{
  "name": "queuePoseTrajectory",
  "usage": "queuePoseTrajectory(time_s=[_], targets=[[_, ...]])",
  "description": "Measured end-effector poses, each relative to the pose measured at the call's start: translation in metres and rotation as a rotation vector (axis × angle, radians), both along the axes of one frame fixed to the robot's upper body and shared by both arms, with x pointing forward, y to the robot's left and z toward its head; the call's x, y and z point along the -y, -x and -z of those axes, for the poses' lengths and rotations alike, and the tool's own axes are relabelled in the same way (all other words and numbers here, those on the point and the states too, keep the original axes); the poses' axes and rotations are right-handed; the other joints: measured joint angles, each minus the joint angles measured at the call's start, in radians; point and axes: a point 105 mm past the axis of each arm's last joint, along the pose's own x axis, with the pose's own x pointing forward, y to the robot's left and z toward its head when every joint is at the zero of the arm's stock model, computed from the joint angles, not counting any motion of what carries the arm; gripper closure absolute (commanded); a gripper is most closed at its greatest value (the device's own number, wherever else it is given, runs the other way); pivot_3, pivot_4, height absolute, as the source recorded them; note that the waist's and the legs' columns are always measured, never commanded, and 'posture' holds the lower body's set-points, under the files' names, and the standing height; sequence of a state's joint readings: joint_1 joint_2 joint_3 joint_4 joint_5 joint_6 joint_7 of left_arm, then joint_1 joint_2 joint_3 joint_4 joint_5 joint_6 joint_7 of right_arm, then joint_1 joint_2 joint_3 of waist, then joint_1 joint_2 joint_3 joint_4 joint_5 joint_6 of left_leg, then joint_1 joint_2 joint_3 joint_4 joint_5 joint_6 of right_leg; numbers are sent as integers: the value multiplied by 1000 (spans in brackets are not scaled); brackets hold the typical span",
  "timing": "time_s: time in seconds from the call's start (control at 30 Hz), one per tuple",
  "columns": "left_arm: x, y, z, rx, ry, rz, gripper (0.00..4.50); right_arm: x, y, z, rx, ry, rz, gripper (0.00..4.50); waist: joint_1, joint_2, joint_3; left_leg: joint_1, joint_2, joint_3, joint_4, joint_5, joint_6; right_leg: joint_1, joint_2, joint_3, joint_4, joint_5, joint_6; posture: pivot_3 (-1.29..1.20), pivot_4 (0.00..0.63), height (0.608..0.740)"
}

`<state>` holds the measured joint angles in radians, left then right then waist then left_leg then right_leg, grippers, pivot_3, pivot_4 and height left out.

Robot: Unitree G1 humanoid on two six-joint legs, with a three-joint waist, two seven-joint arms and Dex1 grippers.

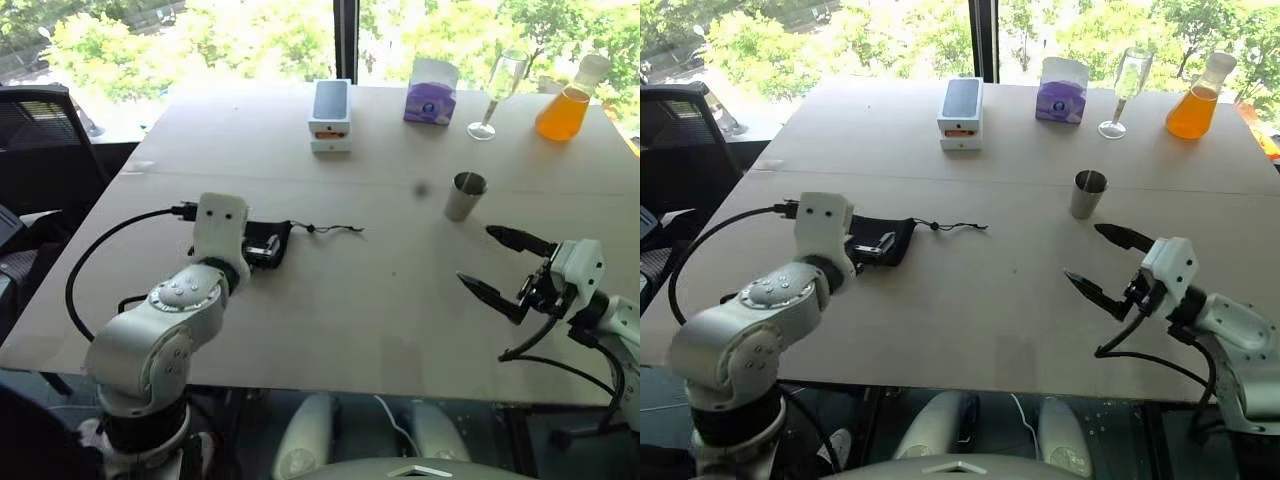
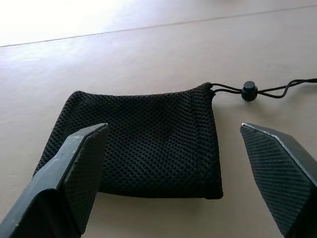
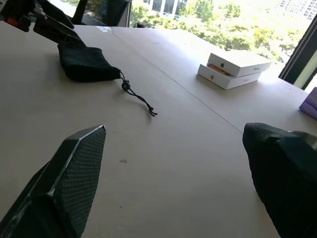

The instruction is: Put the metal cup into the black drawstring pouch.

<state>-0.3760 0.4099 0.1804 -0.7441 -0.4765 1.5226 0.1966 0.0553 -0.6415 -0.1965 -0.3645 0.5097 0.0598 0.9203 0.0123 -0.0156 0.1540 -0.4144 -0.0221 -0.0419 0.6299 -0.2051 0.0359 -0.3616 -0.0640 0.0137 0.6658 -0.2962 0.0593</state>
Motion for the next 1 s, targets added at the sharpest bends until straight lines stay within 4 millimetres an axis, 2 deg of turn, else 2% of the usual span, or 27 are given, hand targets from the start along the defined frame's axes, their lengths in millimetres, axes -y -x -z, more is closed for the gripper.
queuePoseTrajectory(time_s=[0.17, 0.4, 0.7, 1.0], targets=[[4, -6, 13, -106, -66, -25, 89, -4, 5, -1, -16, 13, -46, 41, 1, -1, 1, -1, 0, 0, 0, 0, 0, 0, -1, 1, 0, 0, 0, 0, 150, 740], [26, -21, 9, -106, -85, 23, 89, -4, 9, 4, -38, 15, -53, 41, 3, -2, 1, -2, -2, -2, 0, 0, -1, 0, -4, 2, -1, 0, 0, 0, 150, 740], [20, -36, 22, -180, -169, -91, 89, 0, 12, 8, -77, 7, -54, 41, 3, -3, 2, -2, -3, -3, 0, 0, -1, 0, -4, 2, -1, 0, 0, 0, 150, 740], [15, -42, 22, -189, -233, -150, 89, 2, 15, 13, -99, 8, -45, 41, 2, -3, 2, -2, -3, -4, 0, 0, -1, 0, -5, 1, -1, 0, 0, 0, 150, 740]])
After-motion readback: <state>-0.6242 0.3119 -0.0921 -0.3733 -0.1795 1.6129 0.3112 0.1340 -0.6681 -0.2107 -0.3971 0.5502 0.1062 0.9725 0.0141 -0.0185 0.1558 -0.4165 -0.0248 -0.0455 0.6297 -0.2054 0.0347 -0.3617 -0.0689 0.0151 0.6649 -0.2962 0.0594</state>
